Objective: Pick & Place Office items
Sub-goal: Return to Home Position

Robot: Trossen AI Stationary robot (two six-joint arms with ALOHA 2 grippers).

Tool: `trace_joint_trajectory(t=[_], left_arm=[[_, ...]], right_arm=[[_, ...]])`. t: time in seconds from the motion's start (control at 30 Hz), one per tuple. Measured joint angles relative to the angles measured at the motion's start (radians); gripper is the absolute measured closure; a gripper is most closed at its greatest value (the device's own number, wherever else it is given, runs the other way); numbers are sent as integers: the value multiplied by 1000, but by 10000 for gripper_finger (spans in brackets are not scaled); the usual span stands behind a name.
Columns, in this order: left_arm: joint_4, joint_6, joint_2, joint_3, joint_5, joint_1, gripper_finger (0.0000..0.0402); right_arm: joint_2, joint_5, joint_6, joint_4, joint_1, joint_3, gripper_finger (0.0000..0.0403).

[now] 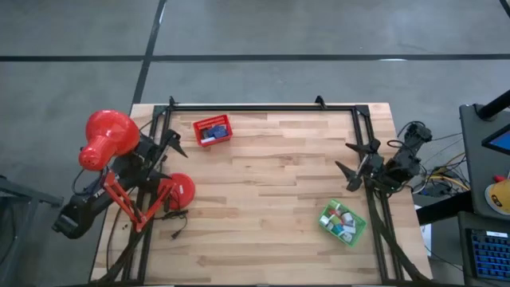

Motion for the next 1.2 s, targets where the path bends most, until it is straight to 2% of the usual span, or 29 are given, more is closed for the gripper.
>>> trace_joint_trajectory(t=[0.13,0.3,0.4,0.5,0.57,0.63,0.73,0.8,1.0,1.07,1.2], left_arm=[[-1,-29,-80,-22,0,1,7],[0,-9,-153,-67,-20,-1,7],[-8,5,-165,-112,-145,-1,7],[-115,-12,-161,-111,-288,-2,7],[-173,-38,-159,-114,-347,-3,7],[-203,-16,-158,-114,-334,-7,7],[-145,77,-165,-114,-155,-25,7],[-96,84,-174,-114,-82,-46,7],[-102,77,-178,-114,-182,-86,7],[-103,83,-176,-114,-202,-86,7],[-105,-48,-174,-114,-237,-86,7]], right_arm=[[0,0,0,22,49,-1,53],[3,-28,27,40,54,-4,53],[8,-29,83,38,54,-18,53],[7,-30,104,38,54,-28,53],[7,-30,104,38,54,-29,53],[8,-30,113,38,54,-30,53],[7,-30,129,39,54,-31,53],[7,-30,148,39,54,-31,53],[8,-30,144,38,54,-31,53],[8,-30,187,38,54,-31,53],[8,-30,230,38,54,-31,53]])
